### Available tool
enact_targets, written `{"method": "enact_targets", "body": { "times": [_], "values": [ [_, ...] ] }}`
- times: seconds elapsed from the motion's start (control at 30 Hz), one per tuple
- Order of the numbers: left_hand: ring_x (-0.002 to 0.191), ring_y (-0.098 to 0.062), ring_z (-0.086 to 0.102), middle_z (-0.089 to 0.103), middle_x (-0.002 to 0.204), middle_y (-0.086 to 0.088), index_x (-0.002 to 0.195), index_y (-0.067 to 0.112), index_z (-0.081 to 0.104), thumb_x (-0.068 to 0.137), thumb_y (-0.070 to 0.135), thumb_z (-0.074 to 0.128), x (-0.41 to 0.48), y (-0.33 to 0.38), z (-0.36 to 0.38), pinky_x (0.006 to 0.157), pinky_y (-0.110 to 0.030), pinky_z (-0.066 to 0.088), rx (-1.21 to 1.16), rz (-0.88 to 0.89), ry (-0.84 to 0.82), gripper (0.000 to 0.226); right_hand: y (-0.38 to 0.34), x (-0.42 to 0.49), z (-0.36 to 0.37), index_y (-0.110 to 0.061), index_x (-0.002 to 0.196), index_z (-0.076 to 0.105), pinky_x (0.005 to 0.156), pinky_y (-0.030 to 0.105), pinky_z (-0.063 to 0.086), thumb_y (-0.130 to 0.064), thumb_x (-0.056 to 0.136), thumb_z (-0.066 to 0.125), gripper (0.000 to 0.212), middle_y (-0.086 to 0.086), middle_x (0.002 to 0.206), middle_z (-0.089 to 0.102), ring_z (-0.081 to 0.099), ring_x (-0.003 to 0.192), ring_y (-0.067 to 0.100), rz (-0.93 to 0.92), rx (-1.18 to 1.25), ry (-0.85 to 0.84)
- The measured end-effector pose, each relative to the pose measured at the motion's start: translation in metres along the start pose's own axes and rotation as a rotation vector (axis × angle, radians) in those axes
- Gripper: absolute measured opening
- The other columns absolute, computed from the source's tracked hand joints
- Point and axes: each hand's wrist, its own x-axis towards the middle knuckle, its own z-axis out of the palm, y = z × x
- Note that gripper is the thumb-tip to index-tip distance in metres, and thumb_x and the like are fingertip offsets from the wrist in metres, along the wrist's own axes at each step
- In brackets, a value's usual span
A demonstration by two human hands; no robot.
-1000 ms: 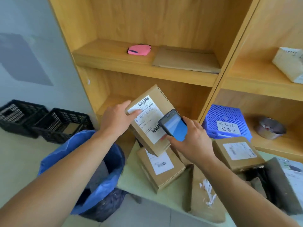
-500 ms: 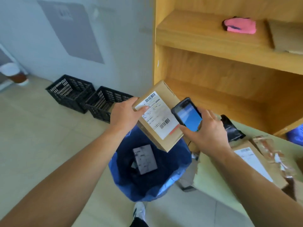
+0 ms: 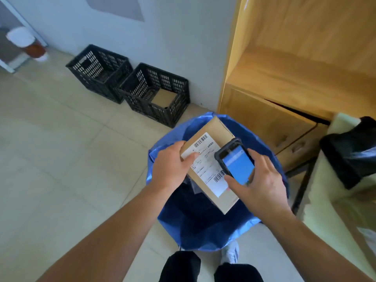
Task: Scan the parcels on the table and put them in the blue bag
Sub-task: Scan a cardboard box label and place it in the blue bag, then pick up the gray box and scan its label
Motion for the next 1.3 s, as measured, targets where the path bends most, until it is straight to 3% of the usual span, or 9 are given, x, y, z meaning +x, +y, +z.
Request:
{"method": "enact_targets", "body": {
  "times": [0.1,0.33,0.43,0.5,0.63,0.8,0.9,1.03,1.3],
  "values": [
    [0.091,-0.012,0.069,0.073,0.094,0.015,0.115,0.035,0.066,0.090,0.055,0.066,0.014,-0.047,0.053,0.082,-0.039,0.057,0.023,-0.051,-0.064,0.032,0.029,0.012,0.055,-0.032,0.143,0.039,0.081,0.039,0.053,-0.064,0.067,0.075,0.089,-0.015,0.126,0.051,0.056,0.100,0.011,0.032,0.056,-0.019],
    [0.096,-0.018,0.068,0.071,0.108,0.007,0.126,0.027,0.063,0.091,0.044,0.072,0.042,-0.115,0.174,0.081,-0.037,0.056,0.154,-0.073,-0.251,0.040,0.101,0.031,0.140,-0.031,0.145,0.040,0.082,0.028,0.042,-0.058,0.070,0.076,0.087,-0.024,0.116,0.040,0.042,0.100,-0.002,0.090,0.111,-0.021],
    [0.101,-0.017,0.068,0.068,0.114,0.007,0.136,0.029,0.055,0.094,0.036,0.071,0.044,-0.135,0.216,0.088,-0.038,0.057,0.192,-0.074,-0.386,0.046,0.122,0.038,0.155,-0.031,0.144,0.040,0.090,0.037,0.051,-0.062,0.069,0.073,0.088,-0.018,0.122,0.048,0.050,0.110,0.007,0.118,0.122,-0.029],
    [0.108,-0.027,0.068,0.066,0.123,-0.002,0.139,0.028,0.049,0.094,0.033,0.069,0.043,-0.148,0.234,0.089,-0.042,0.057,0.264,-0.094,-0.498,0.050,0.131,0.042,0.160,-0.031,0.144,0.041,0.091,0.041,0.052,-0.066,0.067,0.070,0.089,-0.013,0.125,0.051,0.054,0.111,0.012,0.130,0.119,-0.019],
    [0.113,-0.032,0.066,0.066,0.131,-0.007,0.143,0.028,0.047,0.091,0.035,0.069,0.042,-0.157,0.251,0.090,-0.041,0.057,0.370,-0.091,-0.636,0.057,0.141,0.048,0.161,-0.030,0.143,0.043,0.088,0.034,0.049,-0.063,0.067,0.072,0.087,-0.012,0.124,0.052,0.055,0.109,0.012,0.155,0.122,0.010],
    [0.117,-0.034,0.063,0.060,0.140,-0.008,0.155,0.033,0.034,0.090,0.035,0.069,0.043,-0.132,0.219,0.087,-0.042,0.056,0.425,-0.065,-0.558,0.074,0.127,0.042,0.145,-0.031,0.143,0.040,0.086,0.040,0.051,-0.065,0.069,0.073,0.088,-0.011,0.127,0.051,0.056,0.109,0.017,0.156,0.082,-0.010],
    [0.113,-0.031,0.065,0.065,0.131,-0.001,0.152,0.040,0.035,0.088,0.044,0.068,0.041,-0.098,0.176,0.086,-0.042,0.056,0.398,-0.033,-0.462,0.072,0.106,0.032,0.119,-0.031,0.145,0.037,0.087,0.040,0.050,-0.063,0.071,0.074,0.089,-0.011,0.133,0.049,0.052,0.117,0.017,0.154,0.051,-0.028],
    [0.123,-0.028,0.060,0.063,0.134,0.006,0.149,0.046,0.036,0.090,0.049,0.065,0.036,-0.039,0.113,0.091,-0.045,0.055,0.390,0.050,-0.376,0.066,0.070,0.021,0.069,-0.031,0.144,0.039,0.091,0.040,0.048,-0.063,0.072,0.074,0.086,-0.010,0.136,0.050,0.050,0.121,0.017,0.153,0.030,-0.026],
    [0.136,-0.019,0.053,0.058,0.147,0.008,0.153,0.034,0.041,0.090,0.053,0.068,0.009,0.098,-0.004,0.100,-0.046,0.051,0.264,0.216,-0.259,0.071,0.006,-0.008,-0.062,-0.028,0.141,0.044,0.086,0.040,0.053,-0.070,0.069,0.068,0.087,-0.006,0.127,0.055,0.058,0.111,0.022,0.183,-0.019,0.093]
  ]
}}
